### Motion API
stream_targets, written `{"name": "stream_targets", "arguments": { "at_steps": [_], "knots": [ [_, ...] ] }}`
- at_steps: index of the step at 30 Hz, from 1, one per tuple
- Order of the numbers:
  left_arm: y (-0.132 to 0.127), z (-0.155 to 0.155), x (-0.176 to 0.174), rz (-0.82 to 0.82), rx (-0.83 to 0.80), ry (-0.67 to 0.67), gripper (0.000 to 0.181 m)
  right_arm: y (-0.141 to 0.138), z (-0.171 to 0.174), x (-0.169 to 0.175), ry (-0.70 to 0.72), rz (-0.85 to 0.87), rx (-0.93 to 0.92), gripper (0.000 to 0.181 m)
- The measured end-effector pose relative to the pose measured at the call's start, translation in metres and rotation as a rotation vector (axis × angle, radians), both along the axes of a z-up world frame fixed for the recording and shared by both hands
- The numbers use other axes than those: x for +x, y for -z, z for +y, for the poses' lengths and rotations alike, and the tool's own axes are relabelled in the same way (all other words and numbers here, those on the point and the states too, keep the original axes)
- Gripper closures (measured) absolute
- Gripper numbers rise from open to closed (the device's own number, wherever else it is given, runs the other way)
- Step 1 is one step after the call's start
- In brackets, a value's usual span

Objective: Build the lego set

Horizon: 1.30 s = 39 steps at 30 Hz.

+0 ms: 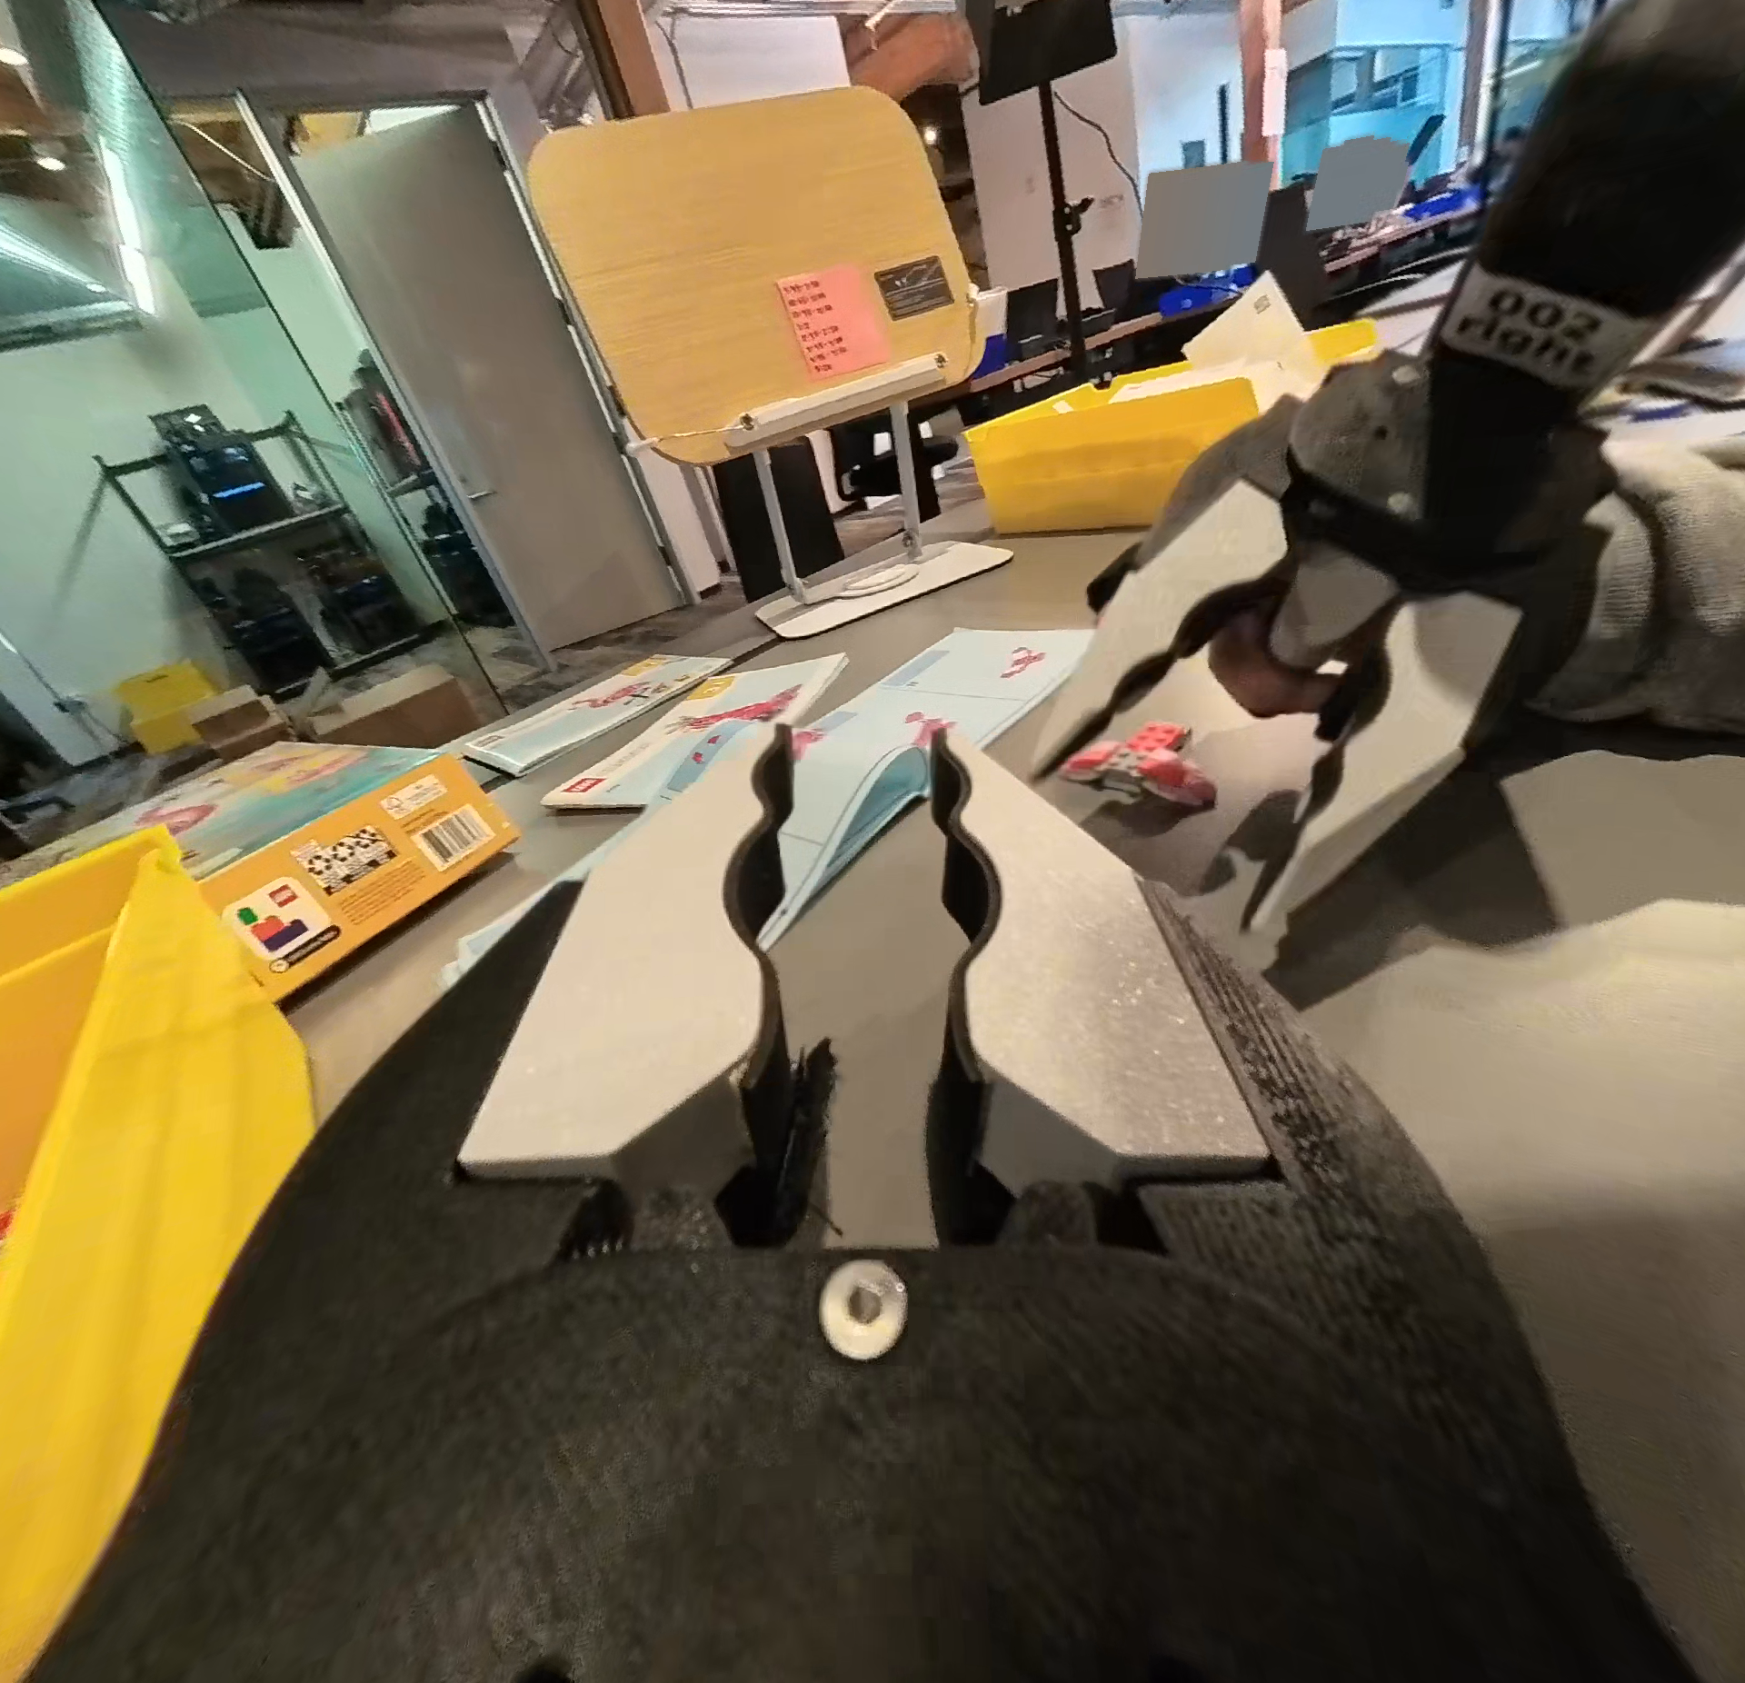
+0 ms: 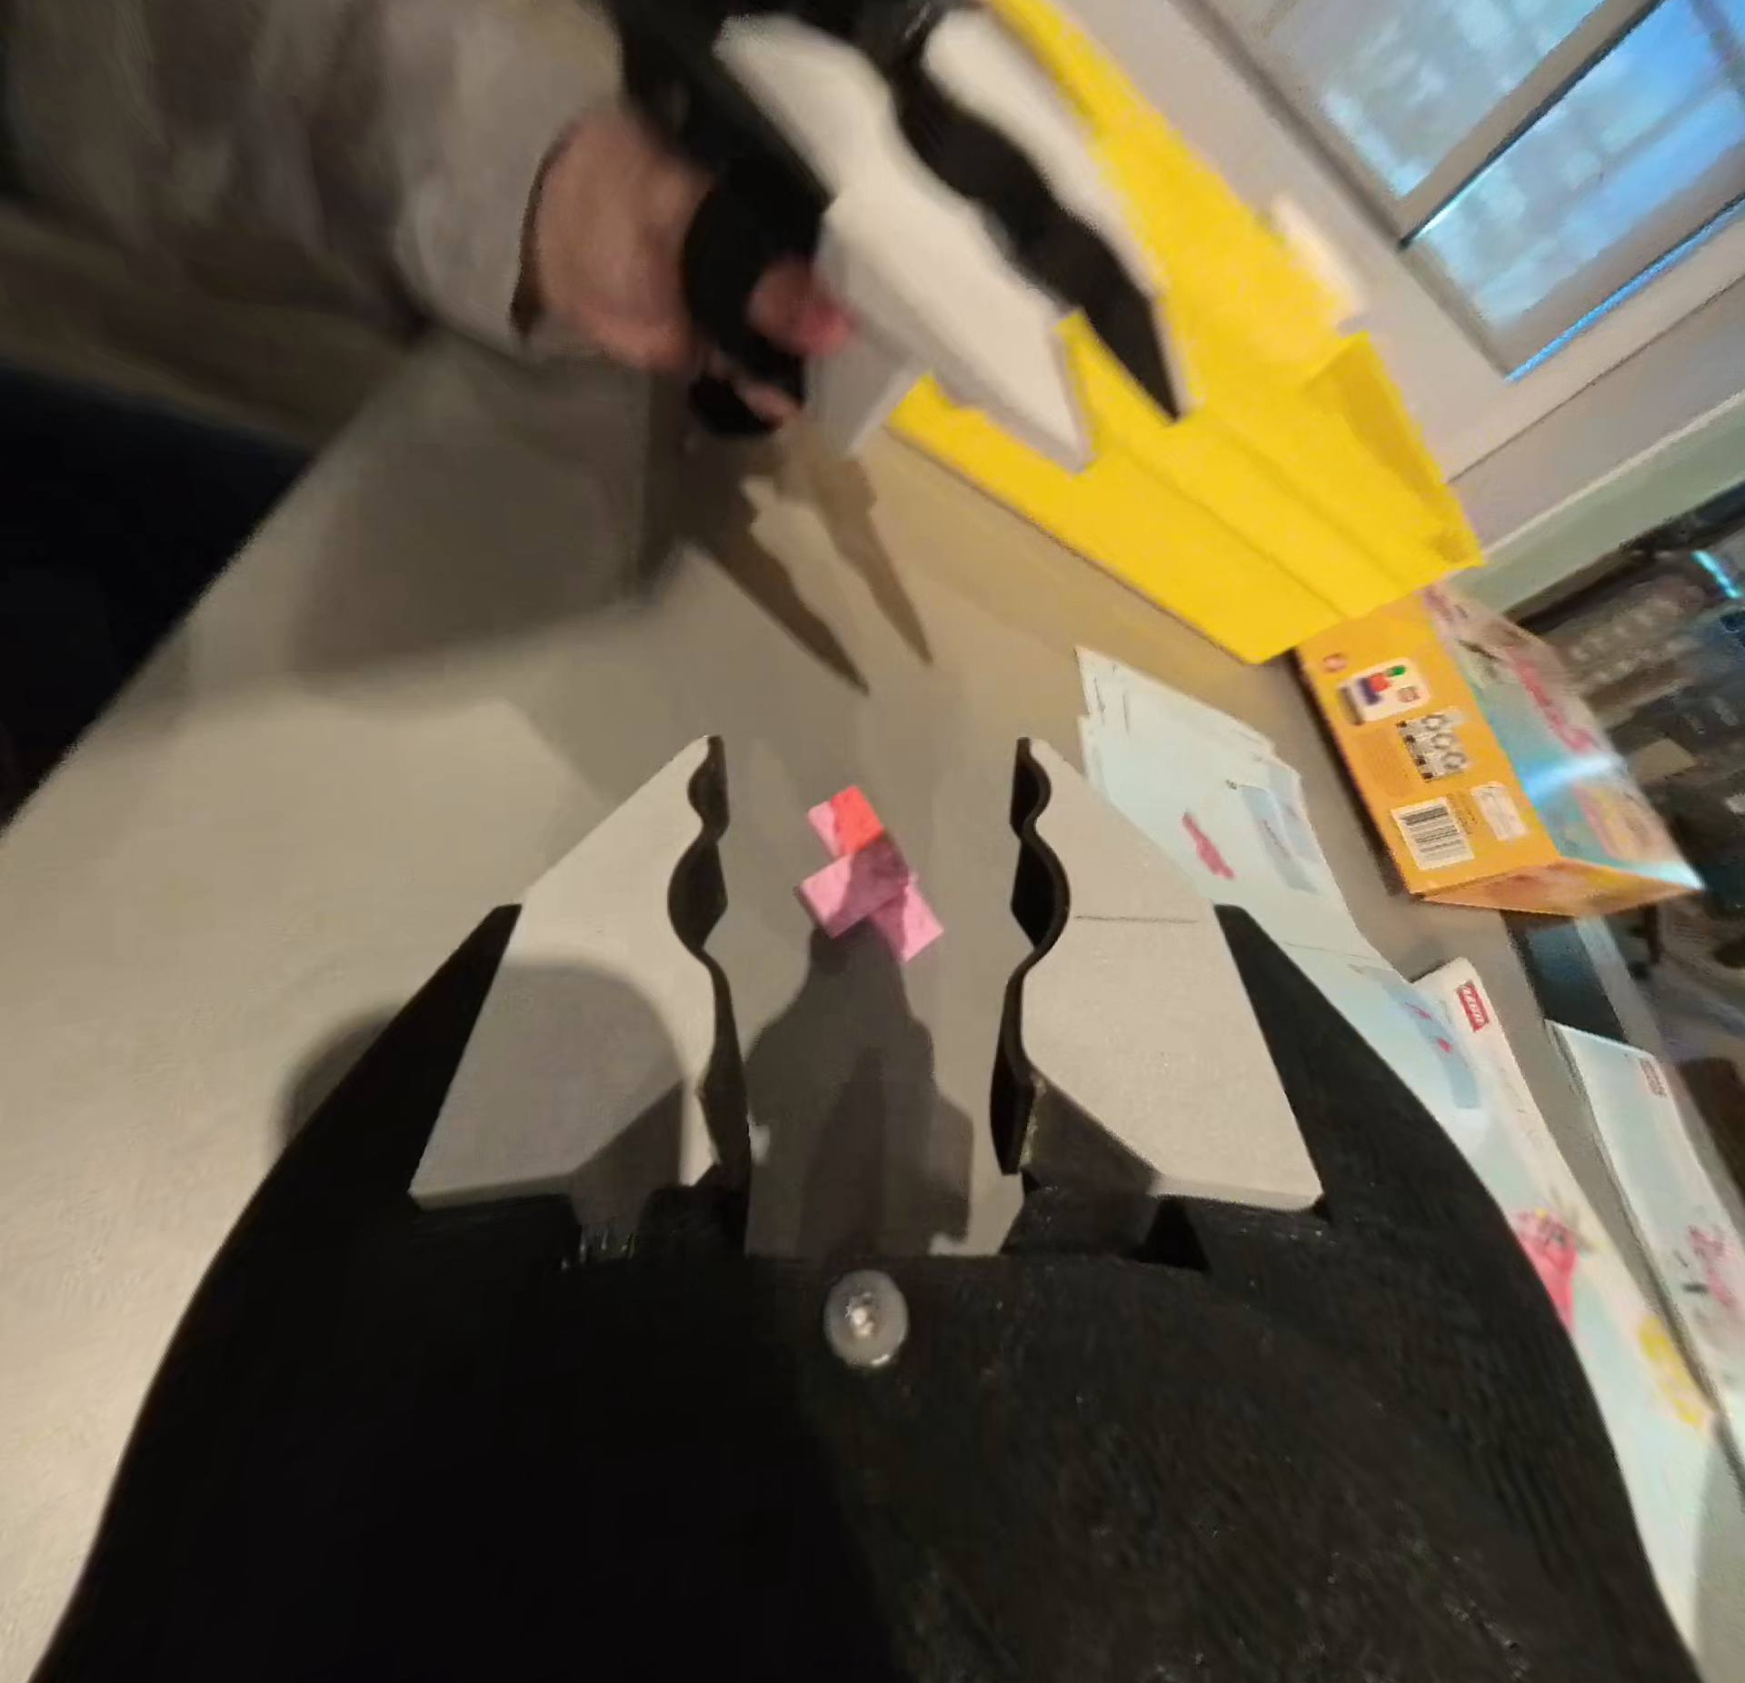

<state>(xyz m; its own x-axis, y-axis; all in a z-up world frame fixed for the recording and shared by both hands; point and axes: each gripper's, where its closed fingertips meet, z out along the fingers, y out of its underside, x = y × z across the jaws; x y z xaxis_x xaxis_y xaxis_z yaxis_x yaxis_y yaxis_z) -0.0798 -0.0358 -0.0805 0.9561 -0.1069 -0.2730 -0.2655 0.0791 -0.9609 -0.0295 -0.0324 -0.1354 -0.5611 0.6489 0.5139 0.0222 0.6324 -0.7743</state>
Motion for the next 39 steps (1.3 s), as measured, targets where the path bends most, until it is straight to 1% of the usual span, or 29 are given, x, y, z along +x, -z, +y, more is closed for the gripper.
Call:
{"name": "stream_targets", "arguments": {
  "at_steps": [3, 6, 7, 8, 9, 10, 11, 12, 14, 16, 17, 18, 20, 22, 23, 26, 29, 31, 32, 33, 36, 39],
  "knots": [
    [-0.005, -0.002, -0.003, 0.024, 0.031, -0.034, 0.153, -0.037, 0.014, -0.002, 0.048, 0.150, -0.168, 0.124],
    [-0.008, -0.004, -0.006, 0.050, 0.057, -0.067, 0.153, -0.075, 0.025, 0.006, 0.084, 0.373, -0.310, 0.137],
    [-0.010, -0.005, -0.006, 0.058, 0.070, -0.077, 0.153, -0.083, 0.023, 0.009, 0.070, 0.412, -0.354, 0.143],
    [-0.015, -0.008, -0.007, 0.065, 0.096, -0.090, 0.153, -0.085, 0.019, 0.011, 0.055, 0.412, -0.387, 0.144],
    [-0.024, -0.014, -0.007, 0.068, 0.145, -0.111, 0.155, -0.083, 0.017, 0.010, 0.051, 0.394, -0.402, 0.144],
    [-0.037, -0.024, -0.007, 0.059, 0.209, -0.139, 0.162, -0.081, 0.014, 0.009, 0.050, 0.382, -0.400, 0.143],
    [-0.050, -0.035, -0.009, 0.055, 0.257, -0.176, 0.171, -0.080, 0.013, 0.009, 0.051, 0.382, -0.387, 0.142],
    [-0.062, -0.048, -0.015, 0.062, 0.284, -0.236, 0.175, -0.080, 0.014, 0.009, 0.058, 0.389, -0.375, 0.142],
    [-0.085, -0.078, -0.044, 0.111, 0.302, -0.422, 0.179, -0.086, 0.018, 0.011, 0.083, 0.422, -0.370, 0.144],
    [-0.104, -0.106, -0.081, 0.144, 0.268, -0.576, 0.180, -0.094, 0.021, 0.014, 0.097, 0.452, -0.383, 0.146],
    [-0.107, -0.114, -0.099, 0.156, 0.206, -0.609, 0.180, -0.097, 0.024, 0.015, 0.107, 0.465, -0.390, 0.147],
    [-0.105, -0.115, -0.116, 0.180, 0.102, -0.610, 0.179, -0.098, 0.027, 0.015, 0.120, 0.473, -0.393, 0.149],
    [-0.090, -0.117, -0.153, 0.202, -0.152, -0.651, 0.170, -0.096, 0.034, 0.013, 0.146, 0.479, -0.390, 0.152],
    [-0.066, -0.121, -0.191, 0.154, -0.450, -0.724, 0.159, -0.092, 0.038, 0.010, 0.167, 0.473, -0.386, 0.152],
    [-0.054, -0.122, -0.205, 0.122, -0.580, -0.737, 0.160, -0.092, 0.041, 0.008, 0.182, 0.476, -0.387, 0.150],
    [-0.021, -0.113, -0.234, 0.066, -0.838, -0.687, 0.174, -0.093, 0.044, 0.008, 0.205, 0.502, -0.373, 0.148],
    [0.022, -0.113, -0.258, -0.050, -1.140, -0.668, 0.172, -0.092, 0.045, 0.007, 0.213, 0.507, -0.361, 0.148],
    [0.046, -0.103, -0.262, -0.191, -1.243, -0.623, 0.168, -0.090, 0.045, 0.006, 0.212, 0.498, -0.357, 0.148],
    [0.054, -0.096, -0.266, -0.251, -1.263, -0.622, 0.159, -0.089, 0.045, 0.005, 0.211, 0.494, -0.356, 0.148],
    [0.061, -0.092, -0.273, -0.291, -1.289, -0.646, 0.155, -0.089, 0.044, 0.005, 0.210, 0.494, -0.353, 0.149],
    [0.082, -0.098, -0.284, -0.352, -1.436, -0.710, 0.154, -0.088, 0.042, 0.005, 0.209, 0.498, -0.321, 0.149],
    [0.089, -0.102, -0.290, -0.373, -1.509, -0.759, 0.154, -0.088, 0.037, 0.006, 0.199, 0.509, -0.275, 0.151]
  ]
}}
